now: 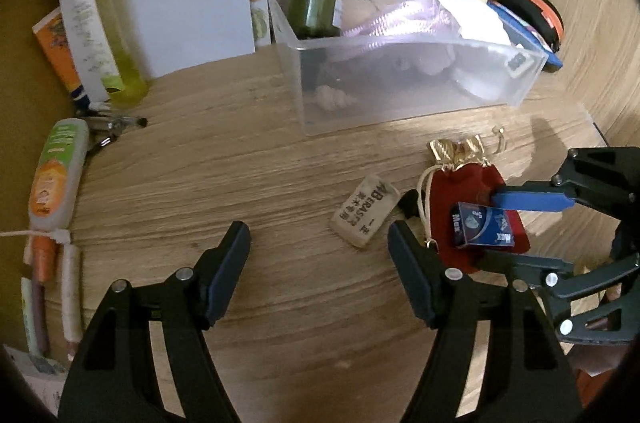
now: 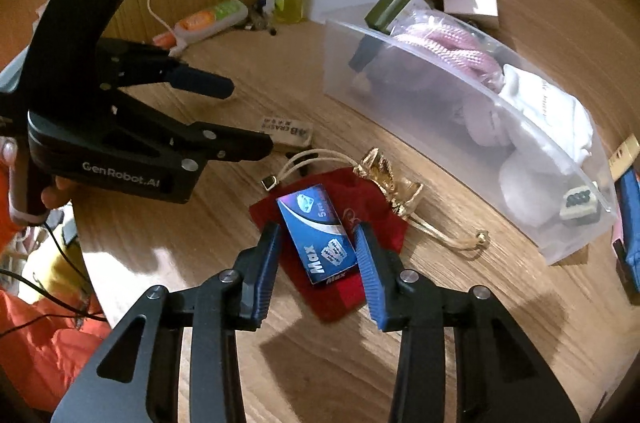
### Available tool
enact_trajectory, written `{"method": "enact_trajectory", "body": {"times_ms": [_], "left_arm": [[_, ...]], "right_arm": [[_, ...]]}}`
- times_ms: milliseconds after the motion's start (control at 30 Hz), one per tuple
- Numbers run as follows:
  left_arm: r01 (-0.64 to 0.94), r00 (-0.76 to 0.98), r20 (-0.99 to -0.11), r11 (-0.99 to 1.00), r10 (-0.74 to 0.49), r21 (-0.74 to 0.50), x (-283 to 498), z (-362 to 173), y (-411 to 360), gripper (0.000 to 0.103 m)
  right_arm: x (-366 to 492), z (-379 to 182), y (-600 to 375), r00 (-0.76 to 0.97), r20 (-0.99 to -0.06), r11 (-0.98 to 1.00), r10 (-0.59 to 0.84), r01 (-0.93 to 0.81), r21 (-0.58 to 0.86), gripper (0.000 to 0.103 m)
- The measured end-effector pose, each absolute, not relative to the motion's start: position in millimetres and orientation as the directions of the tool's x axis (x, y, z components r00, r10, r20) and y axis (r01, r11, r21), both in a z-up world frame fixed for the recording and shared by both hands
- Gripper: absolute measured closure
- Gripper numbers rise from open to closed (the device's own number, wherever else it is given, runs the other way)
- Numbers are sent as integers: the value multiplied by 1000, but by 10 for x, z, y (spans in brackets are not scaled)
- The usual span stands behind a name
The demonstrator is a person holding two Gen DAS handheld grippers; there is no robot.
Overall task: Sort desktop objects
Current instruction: 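Withdraw both tools toward the eraser and the red pouch, then grasp the AB ERASER eraser with left tool while right grasps the blue Max box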
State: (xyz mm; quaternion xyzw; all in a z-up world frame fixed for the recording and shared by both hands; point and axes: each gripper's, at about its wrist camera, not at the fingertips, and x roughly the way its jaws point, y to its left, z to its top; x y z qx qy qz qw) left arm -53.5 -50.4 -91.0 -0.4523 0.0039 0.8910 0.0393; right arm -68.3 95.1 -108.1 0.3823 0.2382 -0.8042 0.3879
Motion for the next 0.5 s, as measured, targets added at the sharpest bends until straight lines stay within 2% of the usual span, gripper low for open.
{"method": "enact_trajectory", "body": {"times_ms": [133, 233, 367, 500], "left_arm": [[-87, -582, -810, -996, 72, -26, -582, -923, -479, 32], [-96, -586, -807, -995, 68, -14, -616, -927, -454, 34], [-112, -599, -798, -994, 66, 1, -651, -918, -407, 54], [-116, -609, -790, -993, 70, 2, -670, -915, -385, 68]], "right_arm": [[-694, -1086, 917, -415, -801, -568, -432, 815, -116, 68], [-693, -1088, 911, -407, -805, -554, -431, 824, -120, 73], [-704, -1081, 910, -402, -806, -565, -434, 818, -104, 75], [-727, -1024, 985, -393, -796, -589, -460, 806, -58, 77]]}}
